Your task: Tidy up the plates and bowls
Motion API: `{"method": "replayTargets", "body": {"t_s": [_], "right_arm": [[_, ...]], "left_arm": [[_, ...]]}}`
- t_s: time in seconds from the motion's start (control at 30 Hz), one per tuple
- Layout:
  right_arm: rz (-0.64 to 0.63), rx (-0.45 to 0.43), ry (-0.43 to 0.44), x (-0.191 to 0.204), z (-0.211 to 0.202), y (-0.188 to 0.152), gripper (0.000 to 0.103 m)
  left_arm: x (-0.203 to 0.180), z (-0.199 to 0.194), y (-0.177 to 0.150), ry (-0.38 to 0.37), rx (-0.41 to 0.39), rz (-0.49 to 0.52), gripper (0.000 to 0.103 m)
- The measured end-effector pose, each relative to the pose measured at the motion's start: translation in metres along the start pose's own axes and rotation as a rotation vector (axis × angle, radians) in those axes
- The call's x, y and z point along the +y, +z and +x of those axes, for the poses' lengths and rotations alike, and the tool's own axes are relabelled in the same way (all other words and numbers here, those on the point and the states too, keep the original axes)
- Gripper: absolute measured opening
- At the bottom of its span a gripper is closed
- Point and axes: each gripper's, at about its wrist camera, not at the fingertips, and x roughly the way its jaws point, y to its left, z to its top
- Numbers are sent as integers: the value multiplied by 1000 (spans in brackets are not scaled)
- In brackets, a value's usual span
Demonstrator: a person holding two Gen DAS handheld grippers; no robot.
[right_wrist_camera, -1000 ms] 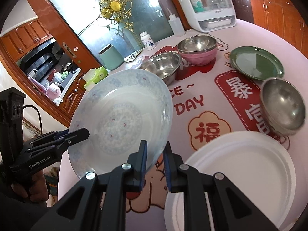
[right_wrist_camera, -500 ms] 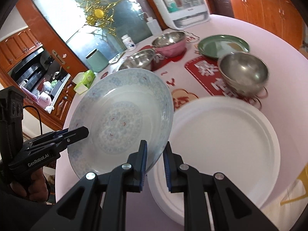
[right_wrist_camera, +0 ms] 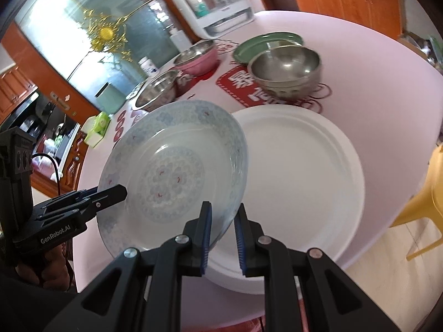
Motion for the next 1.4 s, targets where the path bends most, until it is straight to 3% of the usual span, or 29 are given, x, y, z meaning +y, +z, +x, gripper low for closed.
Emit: {"method": "replayTargets", "body": {"t_s": [0.27,0.7,1.4], "right_arm": [[8,35,-16,-30,0,7,16],[-22,121,-1,-69,1,20,16],[-59,174,-9,-81,9,22,17]], "left_arm": [[-26,22,9,-5,51,55,25],[-59,49,11,25,112,-3,25],[-66,73,7,83,165,-81,25]]}}
